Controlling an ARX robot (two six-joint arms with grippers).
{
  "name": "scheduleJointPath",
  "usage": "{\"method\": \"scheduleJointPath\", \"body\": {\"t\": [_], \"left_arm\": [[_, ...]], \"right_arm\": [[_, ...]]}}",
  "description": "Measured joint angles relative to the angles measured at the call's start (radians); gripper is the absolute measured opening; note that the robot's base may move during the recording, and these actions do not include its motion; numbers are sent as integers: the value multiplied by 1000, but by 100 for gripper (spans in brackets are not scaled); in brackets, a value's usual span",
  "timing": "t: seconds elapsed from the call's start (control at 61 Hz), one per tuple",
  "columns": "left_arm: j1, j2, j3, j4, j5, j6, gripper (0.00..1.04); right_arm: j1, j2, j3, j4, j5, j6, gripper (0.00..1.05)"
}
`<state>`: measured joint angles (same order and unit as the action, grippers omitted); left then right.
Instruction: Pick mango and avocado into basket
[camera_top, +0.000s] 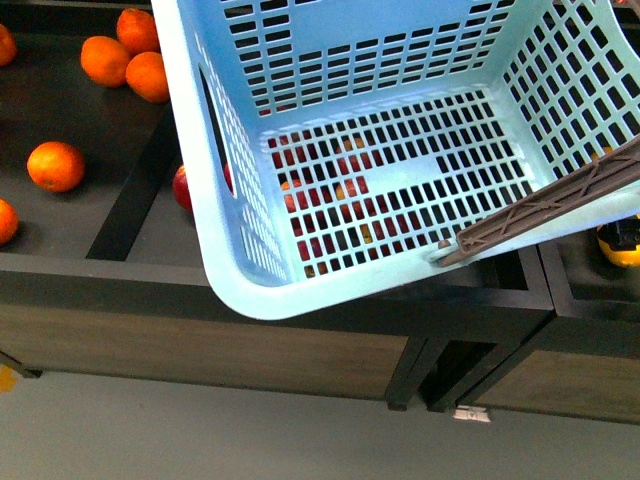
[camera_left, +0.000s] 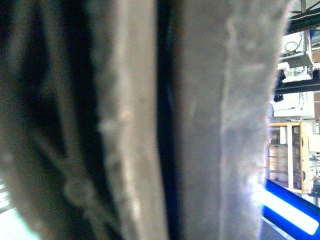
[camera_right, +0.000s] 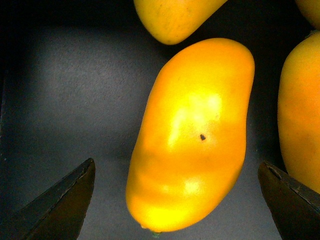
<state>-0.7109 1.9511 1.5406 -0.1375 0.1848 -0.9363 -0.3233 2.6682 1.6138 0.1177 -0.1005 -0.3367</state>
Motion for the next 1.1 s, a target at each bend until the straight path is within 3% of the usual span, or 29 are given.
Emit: {"method": "scheduleJointPath", "body": {"t": [1.099], "left_arm": [[0,0,0,0,0,0,27]], "right_arm": [[-13,127,149,-61,-4,114,96]]}}
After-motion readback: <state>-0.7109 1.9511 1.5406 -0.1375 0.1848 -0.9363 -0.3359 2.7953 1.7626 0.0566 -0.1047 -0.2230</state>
